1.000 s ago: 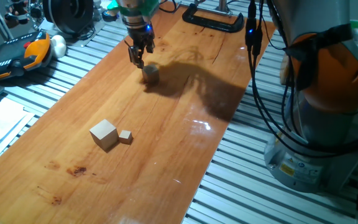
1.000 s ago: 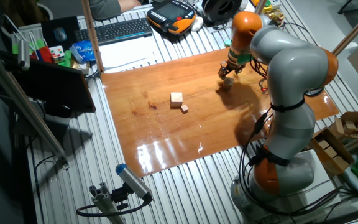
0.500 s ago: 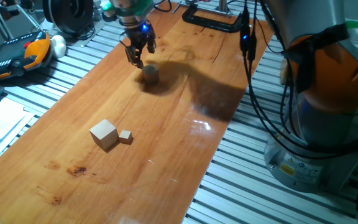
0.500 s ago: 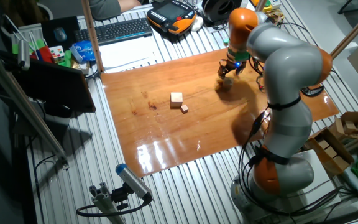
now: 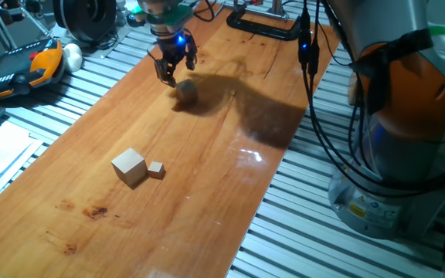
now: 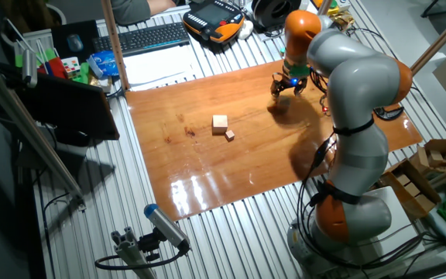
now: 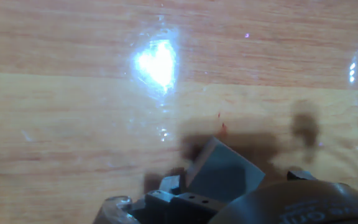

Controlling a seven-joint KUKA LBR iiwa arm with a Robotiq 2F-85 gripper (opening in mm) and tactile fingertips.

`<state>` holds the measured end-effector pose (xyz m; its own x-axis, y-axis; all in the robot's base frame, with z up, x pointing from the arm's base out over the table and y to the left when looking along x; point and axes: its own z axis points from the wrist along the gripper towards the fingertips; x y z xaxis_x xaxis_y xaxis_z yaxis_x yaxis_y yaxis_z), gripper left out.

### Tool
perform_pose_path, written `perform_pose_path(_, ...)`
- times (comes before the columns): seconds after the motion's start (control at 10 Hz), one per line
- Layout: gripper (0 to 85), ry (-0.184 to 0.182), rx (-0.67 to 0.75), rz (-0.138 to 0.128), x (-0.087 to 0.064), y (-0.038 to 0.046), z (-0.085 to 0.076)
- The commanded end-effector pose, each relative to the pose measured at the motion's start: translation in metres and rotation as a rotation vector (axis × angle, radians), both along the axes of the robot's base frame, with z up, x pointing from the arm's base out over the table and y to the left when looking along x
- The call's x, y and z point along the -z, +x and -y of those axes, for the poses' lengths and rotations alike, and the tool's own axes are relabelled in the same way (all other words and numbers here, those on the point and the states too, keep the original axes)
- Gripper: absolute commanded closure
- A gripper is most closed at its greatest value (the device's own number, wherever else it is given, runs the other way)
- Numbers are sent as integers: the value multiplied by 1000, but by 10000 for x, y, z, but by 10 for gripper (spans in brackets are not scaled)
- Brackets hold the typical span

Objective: Pick up the small block on the left and move it to the right

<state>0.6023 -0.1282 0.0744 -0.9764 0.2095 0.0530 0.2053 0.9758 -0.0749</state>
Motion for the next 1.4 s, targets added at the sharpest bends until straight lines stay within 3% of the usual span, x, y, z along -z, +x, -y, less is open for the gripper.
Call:
perform_pose_path(0.0, 0, -3, 7, 1, 10, -1, -2)
perform_pose_path(0.4, 0, -1, 35, 18, 128, -111, 18)
perform_pose_path(1.0, 0, 17, 25, 45, 300, -81, 23)
perform_pose_path(1.3, 217, 41, -11, 51, 332, -101, 32)
